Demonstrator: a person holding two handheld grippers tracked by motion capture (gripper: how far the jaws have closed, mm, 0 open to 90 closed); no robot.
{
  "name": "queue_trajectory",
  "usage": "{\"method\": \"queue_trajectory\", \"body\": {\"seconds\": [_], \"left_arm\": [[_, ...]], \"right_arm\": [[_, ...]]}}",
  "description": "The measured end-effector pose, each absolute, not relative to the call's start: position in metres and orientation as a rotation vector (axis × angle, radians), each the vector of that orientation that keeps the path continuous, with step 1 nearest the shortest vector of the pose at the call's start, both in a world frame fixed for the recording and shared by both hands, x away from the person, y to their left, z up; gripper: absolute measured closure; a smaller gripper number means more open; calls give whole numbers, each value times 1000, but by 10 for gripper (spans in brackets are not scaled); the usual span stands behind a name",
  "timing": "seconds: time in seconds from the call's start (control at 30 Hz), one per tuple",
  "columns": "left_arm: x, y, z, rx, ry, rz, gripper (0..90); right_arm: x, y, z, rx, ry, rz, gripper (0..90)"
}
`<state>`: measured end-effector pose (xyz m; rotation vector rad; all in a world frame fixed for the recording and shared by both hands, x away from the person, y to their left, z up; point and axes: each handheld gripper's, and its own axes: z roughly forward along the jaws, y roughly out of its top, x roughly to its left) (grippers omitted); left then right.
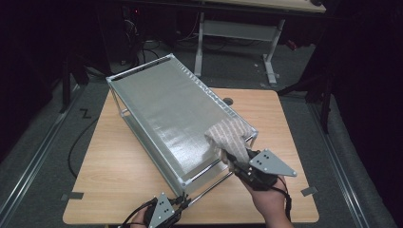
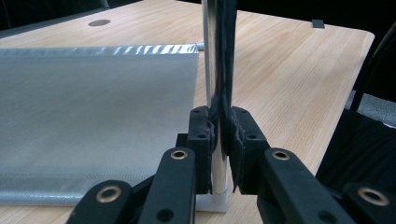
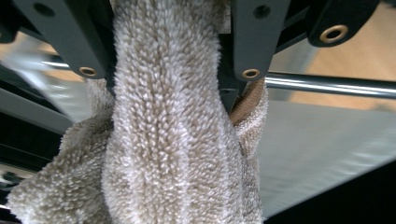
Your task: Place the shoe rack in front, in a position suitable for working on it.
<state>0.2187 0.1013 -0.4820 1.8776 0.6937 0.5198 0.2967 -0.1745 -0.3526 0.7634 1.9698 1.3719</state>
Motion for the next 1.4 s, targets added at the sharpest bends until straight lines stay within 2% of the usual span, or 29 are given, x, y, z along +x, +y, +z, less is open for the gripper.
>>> {"method": "queue_trajectory", "body": {"seconds": [0.47,0.67,0.93,1.4], "left_arm": [[220,100,-482,1879,688,517,800],[220,100,-482,1879,686,517,800],[221,99,-483,1877,678,511,800],[222,99,-482,1880,675,503,801]], "right_arm": [[247,-115,-354,521,2105,1462,622],[239,-107,-354,477,2116,1460,623],[259,-129,-353,582,2073,1431,622],[316,-196,-349,858,1949,1330,623]]}}
